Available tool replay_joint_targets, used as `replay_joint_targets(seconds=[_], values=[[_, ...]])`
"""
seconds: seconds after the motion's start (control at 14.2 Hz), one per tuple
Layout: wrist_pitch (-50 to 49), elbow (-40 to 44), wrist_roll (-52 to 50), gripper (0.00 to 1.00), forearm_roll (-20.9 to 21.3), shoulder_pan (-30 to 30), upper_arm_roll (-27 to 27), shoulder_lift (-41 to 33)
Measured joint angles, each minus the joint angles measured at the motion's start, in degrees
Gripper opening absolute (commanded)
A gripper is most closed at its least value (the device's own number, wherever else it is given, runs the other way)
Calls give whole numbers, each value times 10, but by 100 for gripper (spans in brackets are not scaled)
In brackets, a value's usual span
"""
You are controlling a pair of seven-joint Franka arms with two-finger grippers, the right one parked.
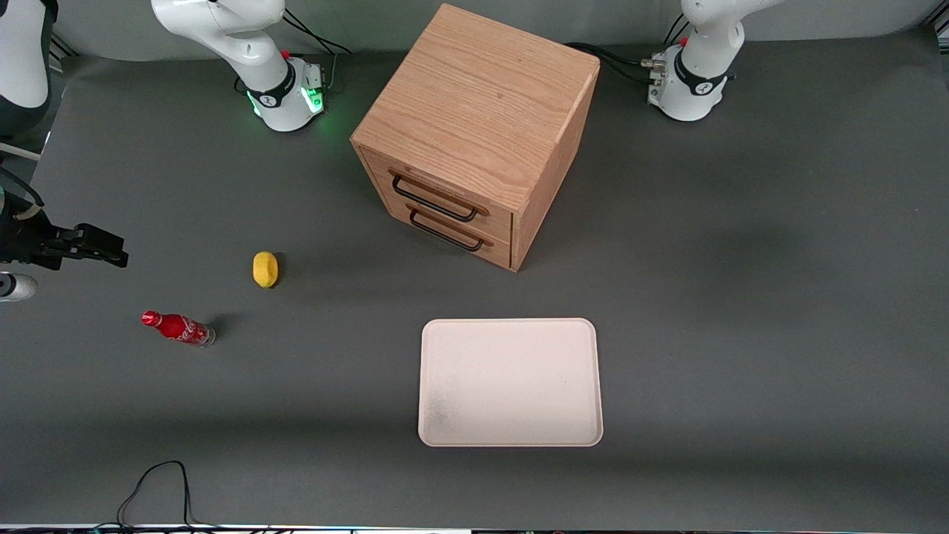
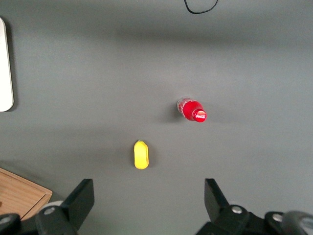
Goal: Place red cookie box on tray
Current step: 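Carry the held cookie box over the white tray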
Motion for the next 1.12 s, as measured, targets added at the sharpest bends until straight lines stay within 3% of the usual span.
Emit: replay_joint_targets(seconds=[0.21,0.35,0.63,1.12], values=[[-2,-28,-185,0,5,-93,-2,-30],[4,-44,-326,0,35,-183,-3,-36],[69,-85,-557,0,57,-339,-3,-24],[182,-96,-711,0,56,-456,-4,41]])
